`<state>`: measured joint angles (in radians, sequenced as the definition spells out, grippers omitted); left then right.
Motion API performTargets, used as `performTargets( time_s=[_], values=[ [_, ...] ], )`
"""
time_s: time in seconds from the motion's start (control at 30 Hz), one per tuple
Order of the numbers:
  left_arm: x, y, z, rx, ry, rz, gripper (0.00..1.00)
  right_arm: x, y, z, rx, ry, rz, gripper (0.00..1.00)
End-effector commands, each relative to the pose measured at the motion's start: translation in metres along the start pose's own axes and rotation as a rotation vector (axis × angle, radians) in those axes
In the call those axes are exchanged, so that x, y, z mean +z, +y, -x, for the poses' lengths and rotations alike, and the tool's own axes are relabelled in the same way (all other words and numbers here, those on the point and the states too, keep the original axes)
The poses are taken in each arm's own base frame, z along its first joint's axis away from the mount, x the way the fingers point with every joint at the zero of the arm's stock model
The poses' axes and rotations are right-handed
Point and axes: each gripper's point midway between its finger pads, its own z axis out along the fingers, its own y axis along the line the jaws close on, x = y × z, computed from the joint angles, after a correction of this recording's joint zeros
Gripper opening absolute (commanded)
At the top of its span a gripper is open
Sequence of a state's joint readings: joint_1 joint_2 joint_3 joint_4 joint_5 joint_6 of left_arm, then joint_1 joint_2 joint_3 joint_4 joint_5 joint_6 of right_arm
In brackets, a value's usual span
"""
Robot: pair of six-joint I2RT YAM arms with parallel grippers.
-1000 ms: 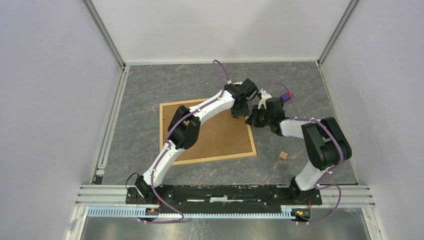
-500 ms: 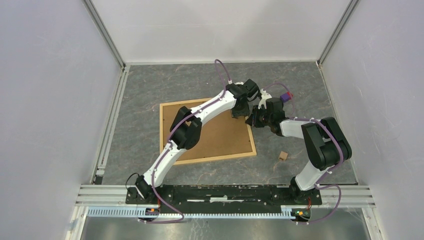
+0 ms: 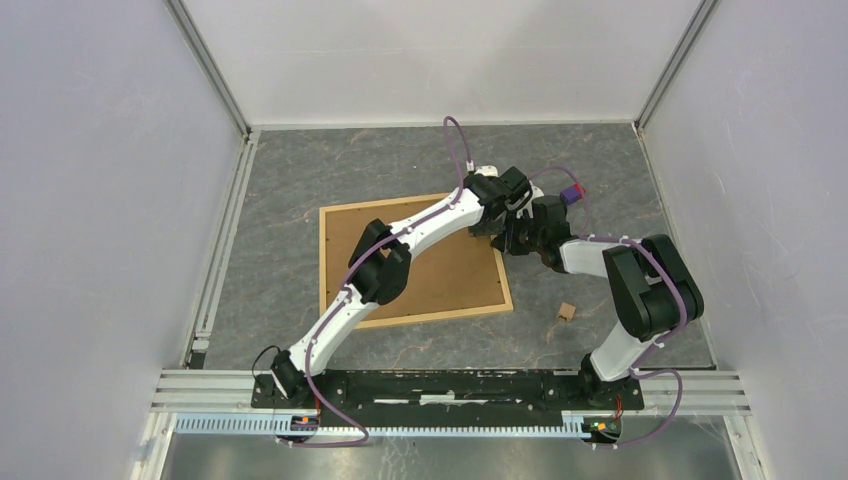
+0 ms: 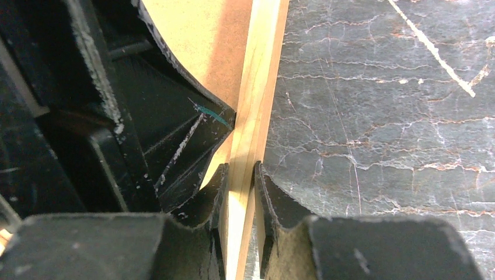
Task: Put the photo into the frame
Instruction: Install the photo frame at the center of the board.
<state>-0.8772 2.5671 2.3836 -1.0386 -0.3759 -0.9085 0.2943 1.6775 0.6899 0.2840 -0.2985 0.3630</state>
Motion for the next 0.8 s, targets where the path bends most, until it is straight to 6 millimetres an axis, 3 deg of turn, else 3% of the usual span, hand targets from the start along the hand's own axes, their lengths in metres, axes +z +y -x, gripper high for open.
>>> performTargets(
  time_s=[0.0, 0.23, 0.33, 0.4, 0.47, 0.53, 0.63, 0.7, 0.77],
  values=[
    [0.056, 0.051, -0.030, 0.075, 0.036, 0.213, 0.44, -0.011, -0.012, -0.058, 0.035, 0.184, -0.053, 0.00],
    [0.051, 0.070, -0.032, 0.172, 0.069, 0.264, 0.47, -0.013, -0.012, -0.056, 0.030, 0.176, -0.056, 0.00],
    [0.045, 0.065, -0.031, 0.155, 0.089, 0.216, 0.47, -0.012, -0.012, -0.055, 0.028, 0.175, -0.059, 0.00],
    [0.027, 0.051, -0.015, 0.180, 0.069, 0.130, 0.50, -0.012, -0.014, -0.056, 0.021, 0.189, -0.068, 0.00],
    [-0.005, 0.042, 0.005, 0.194, 0.045, 0.038, 0.56, -0.013, -0.016, -0.054, 0.012, 0.190, -0.077, 0.00],
    [-0.036, 0.045, 0.025, 0.166, 0.027, -0.062, 0.59, -0.013, -0.018, -0.050, 0.001, 0.186, -0.092, 0.00],
    [-0.068, 0.069, 0.038, 0.133, 0.064, -0.196, 0.63, -0.013, -0.019, -0.047, -0.020, 0.206, -0.103, 0.00],
    [-0.080, 0.102, 0.042, 0.118, 0.091, -0.222, 0.65, -0.015, -0.020, -0.044, -0.035, 0.222, -0.110, 0.03],
    [-0.085, 0.157, 0.049, 0.072, 0.086, -0.173, 0.67, -0.021, -0.023, -0.040, -0.041, 0.243, -0.147, 0.11]
  ],
)
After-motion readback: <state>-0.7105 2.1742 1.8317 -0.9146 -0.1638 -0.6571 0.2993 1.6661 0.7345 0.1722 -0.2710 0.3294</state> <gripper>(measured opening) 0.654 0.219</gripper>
